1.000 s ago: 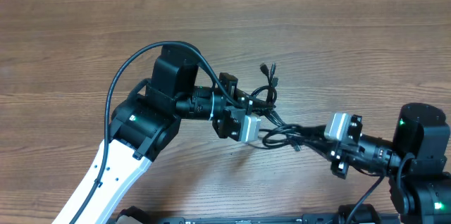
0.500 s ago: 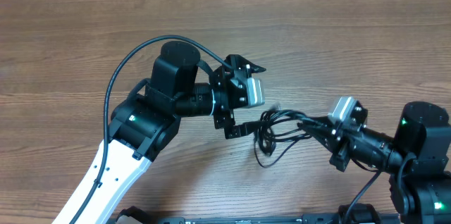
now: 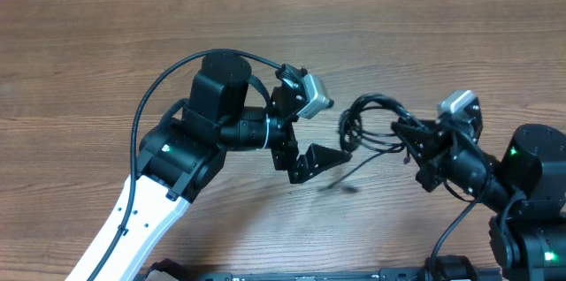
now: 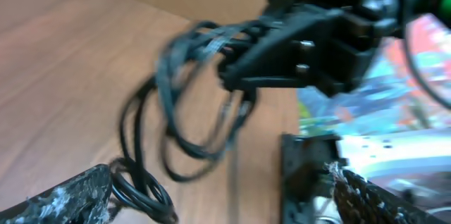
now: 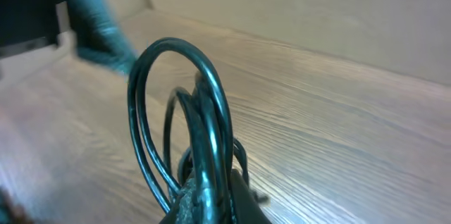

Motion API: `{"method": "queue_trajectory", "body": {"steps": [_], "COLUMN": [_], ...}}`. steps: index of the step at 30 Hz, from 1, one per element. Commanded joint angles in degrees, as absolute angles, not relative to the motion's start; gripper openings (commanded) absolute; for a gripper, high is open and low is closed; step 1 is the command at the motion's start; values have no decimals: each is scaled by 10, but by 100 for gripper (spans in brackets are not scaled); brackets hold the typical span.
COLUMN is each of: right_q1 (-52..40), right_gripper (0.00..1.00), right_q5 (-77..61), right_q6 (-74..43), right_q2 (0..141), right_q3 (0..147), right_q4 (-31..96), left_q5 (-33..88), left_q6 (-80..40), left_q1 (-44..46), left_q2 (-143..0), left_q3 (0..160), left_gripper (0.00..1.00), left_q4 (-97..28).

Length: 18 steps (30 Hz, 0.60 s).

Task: Untangle cables

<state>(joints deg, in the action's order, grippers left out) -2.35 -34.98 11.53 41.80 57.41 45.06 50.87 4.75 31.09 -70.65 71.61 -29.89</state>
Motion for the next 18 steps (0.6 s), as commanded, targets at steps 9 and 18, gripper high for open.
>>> {"method": "queue_trajectory", "body": {"steps": [9, 18], "right_q1": [-25, -25], "right_gripper": [4, 4], "right_q5": [-376, -492], "right_q6": [13, 12], "right_q2": [414, 414], "right_q3": [592, 592], "right_q4": [406, 373], "left_q5": [542, 536], "left_q6": [-134, -170], "left_q1": [312, 312], "left_q2": [-700, -712], "left_q3": [719, 719], "left_gripper": [100, 100], "left_q4": [-238, -226]}}
